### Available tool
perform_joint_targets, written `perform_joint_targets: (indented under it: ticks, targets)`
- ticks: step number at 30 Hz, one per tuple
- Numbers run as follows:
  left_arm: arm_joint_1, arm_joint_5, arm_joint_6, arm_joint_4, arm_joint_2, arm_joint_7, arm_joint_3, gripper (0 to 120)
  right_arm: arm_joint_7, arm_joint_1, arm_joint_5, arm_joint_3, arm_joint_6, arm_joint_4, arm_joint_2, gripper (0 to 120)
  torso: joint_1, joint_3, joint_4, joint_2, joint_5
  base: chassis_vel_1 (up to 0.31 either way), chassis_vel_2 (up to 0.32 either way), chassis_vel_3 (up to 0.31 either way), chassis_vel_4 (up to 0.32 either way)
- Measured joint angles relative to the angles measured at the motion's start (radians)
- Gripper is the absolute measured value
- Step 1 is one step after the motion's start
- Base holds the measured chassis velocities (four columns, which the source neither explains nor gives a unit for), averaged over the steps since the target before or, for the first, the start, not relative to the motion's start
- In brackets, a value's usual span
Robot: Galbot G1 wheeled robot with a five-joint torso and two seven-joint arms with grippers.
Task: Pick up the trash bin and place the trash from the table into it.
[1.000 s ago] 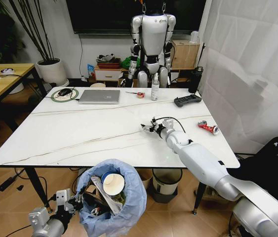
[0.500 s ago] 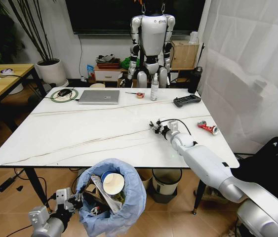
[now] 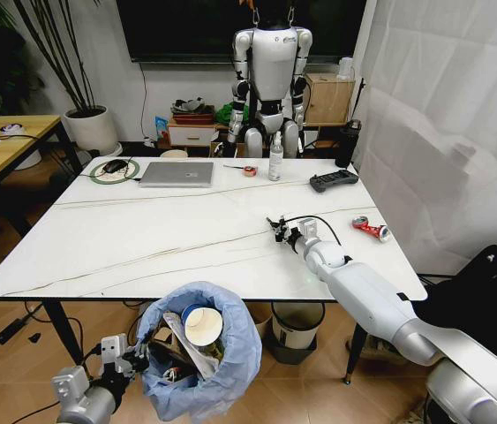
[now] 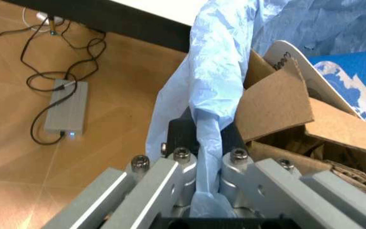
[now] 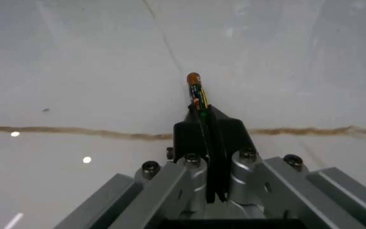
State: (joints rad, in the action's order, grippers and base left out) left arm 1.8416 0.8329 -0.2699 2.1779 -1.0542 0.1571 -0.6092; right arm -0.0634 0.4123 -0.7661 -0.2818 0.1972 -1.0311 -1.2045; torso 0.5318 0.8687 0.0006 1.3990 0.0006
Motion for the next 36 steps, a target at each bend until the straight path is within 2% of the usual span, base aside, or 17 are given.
perform_joint_targets:
  ticks: [2, 4, 5, 8, 9, 10, 12, 15, 21, 32, 33, 36]
  targets:
    - [0.003, 0.0, 0.001, -0.001, 0.002, -0.002, 0.003, 0, 0.006, 0.041, -0.096, 0.017, 0.015, -0.153, 0.062, 0, 0.001, 0.001, -0.0001, -0.001, 0.0009, 0.0, 0.0, 0.0, 0.0]
    - [0.004, 0.0, 0.001, -0.001, 0.003, -0.002, 0.003, 0, 0.007, 0.049, -0.112, 0.022, 0.015, -0.19, 0.076, 0, 0.001, 0.0, -0.0001, -0.001, 0.0005, 0.0, 0.0, 0.0, 0.0]
    - [0.004, 0.0, 0.002, -0.001, 0.004, -0.004, 0.004, 0, 0.007, 0.07, -0.153, 0.029, 0.015, -0.296, 0.116, 0, 0.0, 0.0, -0.0002, 0.0, -0.001, 0.0, 0.0, 0.0, 0.0]
    - [0.007, 0.006, 0.002, 0.002, 0.012, -0.005, 0.004, 0, -0.002, 0.111, -0.243, 0.014, 0.002, -0.51, 0.197, 0, 0.0, 0.0, -0.0007, 0.0, -0.0006, 0.0, 0.0, 0.0, 0.0]
    - [0.005, 0.012, 0.002, 0.003, 0.017, -0.006, 0.004, 0, -0.018, 0.131, -0.294, -0.012, -0.017, -0.656, 0.241, 0, 0.0, -0.001, -0.0006, 0.0, 0.0002, 0.0, 0.0, 0.0, 0.0]
    - [0.005, 0.012, 0.002, 0.003, 0.017, -0.006, 0.004, 0, -0.018, 0.131, -0.294, -0.012, -0.017, -0.656, 0.241, 0, 0.0, -0.001, -0.0006, 0.0, 0.0002, 0.0, 0.0, 0.0, 0.0]
    - [-0.005, 0.019, 0.002, 0.003, 0.02, -0.005, 0.001, 0, -0.052, 0.153, -0.336, -0.076, -0.052, -0.817, 0.294, 0, -0.001, -0.001, -0.0003, 0.0, -0.0011, 0.0, 0.0, 0.0, 0.0]
    - [-0.012, 0.027, 0.001, 0.003, 0.022, -0.002, 0.001, 0, -0.105, 0.206, -0.321, -0.177, -0.113, -0.935, 0.356, 0, 0.0, -0.001, -0.0001, 0.0, -0.0007, 0.0, 0.0, 0.0, 0.0]
    - [-0.018, 0.035, -0.001, 0.009, 0.025, 0.001, -0.005, 0, -0.145, 0.309, -0.231, -0.243, -0.178, -0.976, 0.425, 0, 0.0, -0.001, -0.0007, 0.0, -0.0006, 0.0, 0.0, 0.0, 0.0]
    - [-0.019, 0.035, -0.002, 0.009, 0.017, 0.004, -0.004, 0, -0.14, 0.391, -0.155, -0.23, -0.208, -0.954, 0.425, 0, 0.0, -0.001, -0.0004, 0.0, -0.0005, 0.0, 0.0, 0.0, 0.0]
    - [-0.019, 0.035, -0.003, 0.009, 0.018, 0.004, -0.004, 0, -0.139, 0.393, -0.152, -0.229, -0.209, -0.953, 0.424, 1, 0.0, -0.001, -0.0004, 0.0, -0.0005, 0.0, 0.0, 0.0, 0.0]
    - [-0.022, 0.036, -0.004, 0.011, 0.019, 0.009, -0.004, 0, -0.136, 0.397, -0.143, -0.223, -0.216, -0.944, 0.42, 14, 0.0, -0.001, -0.0004, 0.0, -0.0005, 0.0, 0.0, 0.0, 0.0]
